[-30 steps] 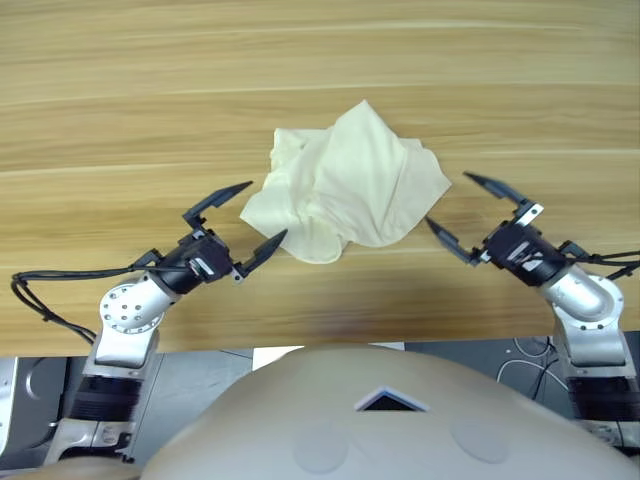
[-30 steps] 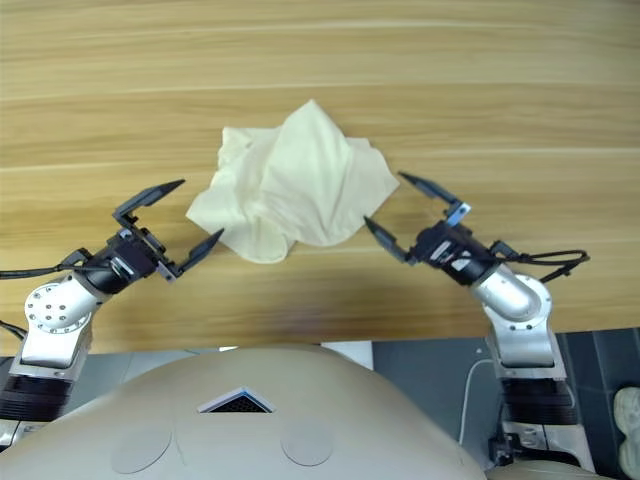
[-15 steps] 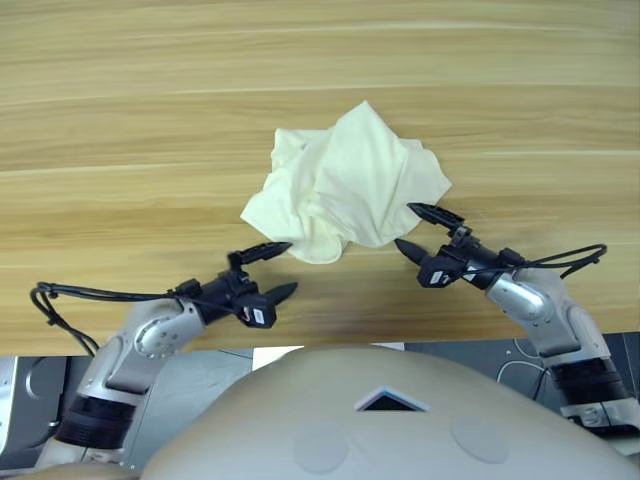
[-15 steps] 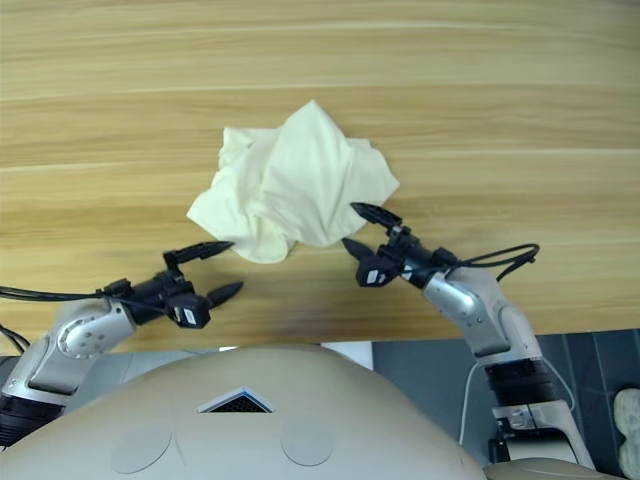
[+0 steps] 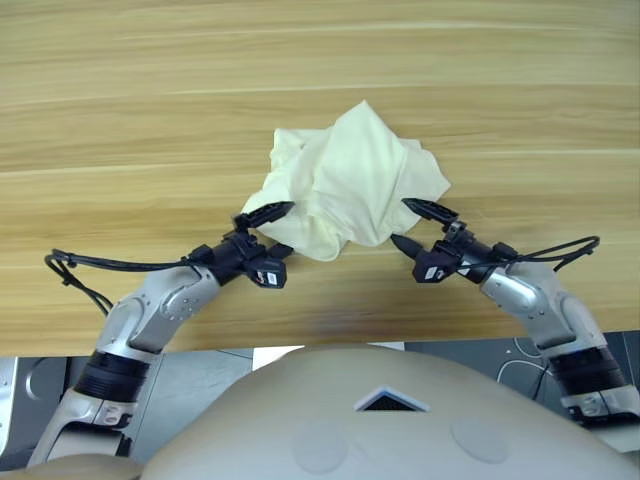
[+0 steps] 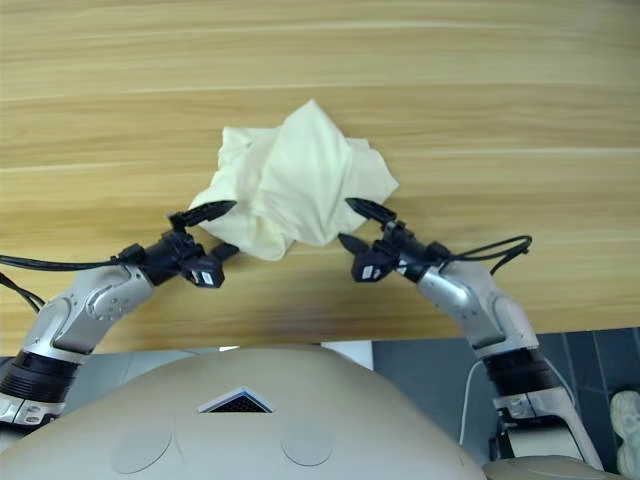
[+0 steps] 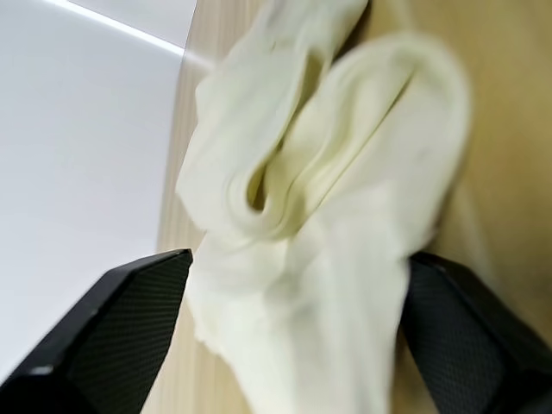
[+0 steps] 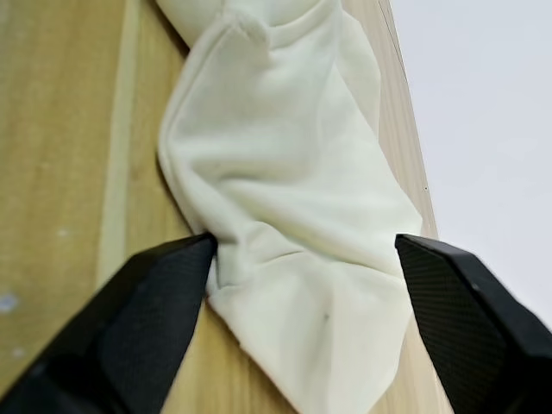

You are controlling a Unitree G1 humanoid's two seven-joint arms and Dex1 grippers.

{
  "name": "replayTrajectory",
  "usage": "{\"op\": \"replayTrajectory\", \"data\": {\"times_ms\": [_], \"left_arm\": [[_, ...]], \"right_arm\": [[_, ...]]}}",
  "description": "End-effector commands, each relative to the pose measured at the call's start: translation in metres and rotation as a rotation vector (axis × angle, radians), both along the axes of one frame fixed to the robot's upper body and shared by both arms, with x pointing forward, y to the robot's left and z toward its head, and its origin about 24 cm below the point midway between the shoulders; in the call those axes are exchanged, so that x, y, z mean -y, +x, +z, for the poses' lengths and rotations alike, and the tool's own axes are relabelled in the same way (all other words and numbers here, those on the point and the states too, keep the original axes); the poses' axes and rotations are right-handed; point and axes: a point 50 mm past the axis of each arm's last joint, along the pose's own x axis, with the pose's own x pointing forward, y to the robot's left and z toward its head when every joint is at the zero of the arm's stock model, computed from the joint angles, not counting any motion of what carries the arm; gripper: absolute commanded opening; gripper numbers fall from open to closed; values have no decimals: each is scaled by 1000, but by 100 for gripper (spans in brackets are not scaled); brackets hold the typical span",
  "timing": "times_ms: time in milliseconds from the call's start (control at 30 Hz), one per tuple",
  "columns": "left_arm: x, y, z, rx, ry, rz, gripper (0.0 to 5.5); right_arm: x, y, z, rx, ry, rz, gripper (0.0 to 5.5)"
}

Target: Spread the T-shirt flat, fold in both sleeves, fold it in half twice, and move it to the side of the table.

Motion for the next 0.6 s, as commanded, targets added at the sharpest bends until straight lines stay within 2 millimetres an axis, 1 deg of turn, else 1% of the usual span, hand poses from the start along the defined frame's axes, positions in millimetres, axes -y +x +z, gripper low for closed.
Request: {"op": "replayTrajectory", "data": {"times_ms": [33, 167, 233, 333, 400, 500, 600], "left_arm": [[-21, -18, -32, -169, 176, 39, 415], [-13, -21, -33, -188, 125, 15, 415], [-11, -20, -32, -187, 108, 9, 415], [-11, -19, -32, -180, 98, 13, 415], [-11, -17, -31, -172, 92, 17, 415], [-9, -16, -30, -161, 85, 26, 415], [-9, -17, -30, -158, 81, 30, 415]], "right_arm": [[10, -3, -13, -61, -102, -7, 386], [22, -1, -12, -59, -140, -32, 386], [33, -5, -13, -91, -172, -41, 386], [43, -11, -11, -118, -191, -49, 386], [45, -11, -10, -122, -198, -49, 386], [41, -7, -14, -121, -201, -41, 386], [42, -4, -15, -112, -198, -49, 386]]}}
